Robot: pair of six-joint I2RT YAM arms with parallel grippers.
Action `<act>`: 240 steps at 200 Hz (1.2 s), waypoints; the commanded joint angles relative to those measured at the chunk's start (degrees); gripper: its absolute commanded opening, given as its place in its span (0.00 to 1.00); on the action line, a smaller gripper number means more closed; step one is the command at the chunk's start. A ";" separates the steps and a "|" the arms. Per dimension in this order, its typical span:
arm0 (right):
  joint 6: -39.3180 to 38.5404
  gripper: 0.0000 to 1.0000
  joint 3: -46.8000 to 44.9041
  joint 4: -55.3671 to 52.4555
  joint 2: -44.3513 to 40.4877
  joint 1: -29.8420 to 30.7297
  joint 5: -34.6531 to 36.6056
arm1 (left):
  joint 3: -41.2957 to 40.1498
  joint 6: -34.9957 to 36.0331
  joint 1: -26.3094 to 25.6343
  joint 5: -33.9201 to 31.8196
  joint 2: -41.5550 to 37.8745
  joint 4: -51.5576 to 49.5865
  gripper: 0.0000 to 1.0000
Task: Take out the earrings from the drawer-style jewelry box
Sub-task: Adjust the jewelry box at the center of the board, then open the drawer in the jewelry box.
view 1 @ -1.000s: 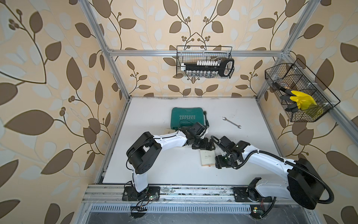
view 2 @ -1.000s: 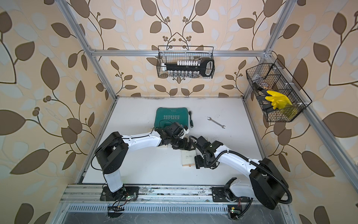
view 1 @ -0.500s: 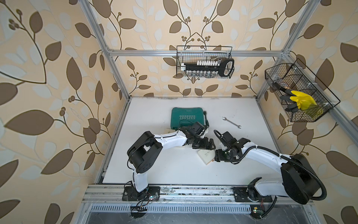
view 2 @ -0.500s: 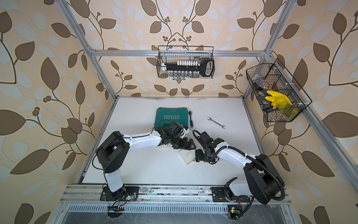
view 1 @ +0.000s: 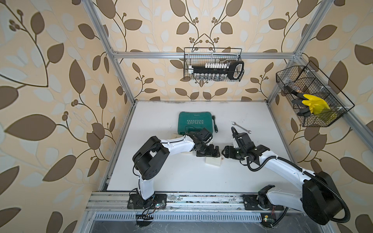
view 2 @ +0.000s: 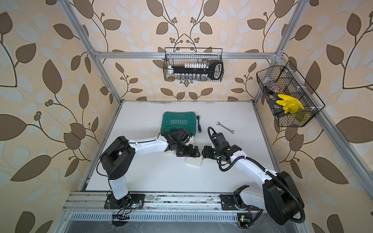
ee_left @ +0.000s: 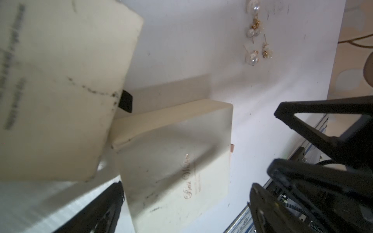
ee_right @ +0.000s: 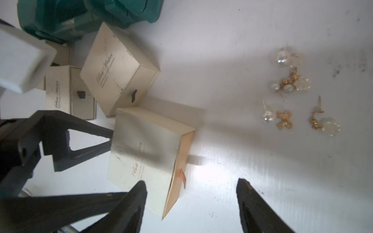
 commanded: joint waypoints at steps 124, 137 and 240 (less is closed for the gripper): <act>4.63 0.26 -7.40 13.95 3.86 -3.81 -10.68 | 4.93 0.27 -0.41 0.13 4.34 -3.55 0.92; 4.57 0.24 -7.91 13.88 3.42 -3.84 -10.33 | 4.88 0.29 -0.44 0.13 4.29 -3.59 0.91; 4.04 0.22 -9.92 17.31 5.78 -3.79 -12.57 | 4.78 0.27 -0.41 0.58 4.37 -3.77 0.89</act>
